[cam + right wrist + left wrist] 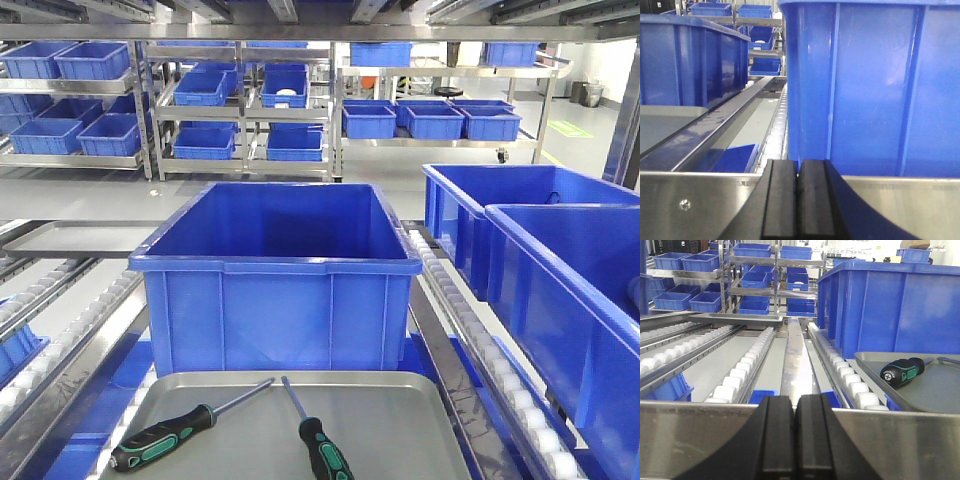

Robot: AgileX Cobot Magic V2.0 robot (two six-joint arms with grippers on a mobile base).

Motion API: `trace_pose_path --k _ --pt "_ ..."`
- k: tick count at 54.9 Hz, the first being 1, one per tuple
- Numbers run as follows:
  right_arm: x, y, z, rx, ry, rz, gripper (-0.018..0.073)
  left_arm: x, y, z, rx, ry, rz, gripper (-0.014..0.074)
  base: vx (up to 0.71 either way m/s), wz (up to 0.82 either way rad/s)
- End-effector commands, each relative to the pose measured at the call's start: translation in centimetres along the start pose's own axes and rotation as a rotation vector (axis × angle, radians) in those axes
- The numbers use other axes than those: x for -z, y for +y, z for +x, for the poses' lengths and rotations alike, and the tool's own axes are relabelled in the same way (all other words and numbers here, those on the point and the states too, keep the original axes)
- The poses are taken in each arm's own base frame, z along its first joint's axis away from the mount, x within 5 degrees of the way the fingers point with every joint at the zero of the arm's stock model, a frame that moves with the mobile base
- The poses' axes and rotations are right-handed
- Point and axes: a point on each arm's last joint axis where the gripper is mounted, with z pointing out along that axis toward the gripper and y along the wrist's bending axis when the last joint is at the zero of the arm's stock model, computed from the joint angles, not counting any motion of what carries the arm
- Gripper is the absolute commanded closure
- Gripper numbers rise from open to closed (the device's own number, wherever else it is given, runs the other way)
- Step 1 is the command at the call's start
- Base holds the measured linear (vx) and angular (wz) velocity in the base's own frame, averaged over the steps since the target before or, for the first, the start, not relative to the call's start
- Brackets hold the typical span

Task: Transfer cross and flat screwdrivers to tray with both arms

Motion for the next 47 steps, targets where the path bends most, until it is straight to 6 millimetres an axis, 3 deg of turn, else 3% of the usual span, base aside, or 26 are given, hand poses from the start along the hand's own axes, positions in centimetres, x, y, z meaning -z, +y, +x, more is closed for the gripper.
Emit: trace_pose_path --k 1,47 --pt "-0.08 0.01 -0.51 0.002 -0.07 0.001 0.0567 0.29 -0.1 -1.62 0.011 -0.121 0.004 0.0602 0.0 0.0" --pt "-0.08 0.01 -0.44 0.006 -0.062 0.002 0.0567 0.29 -0.1 -1.62 0.011 -0.121 0.004 0.0602 0.0 0.0"
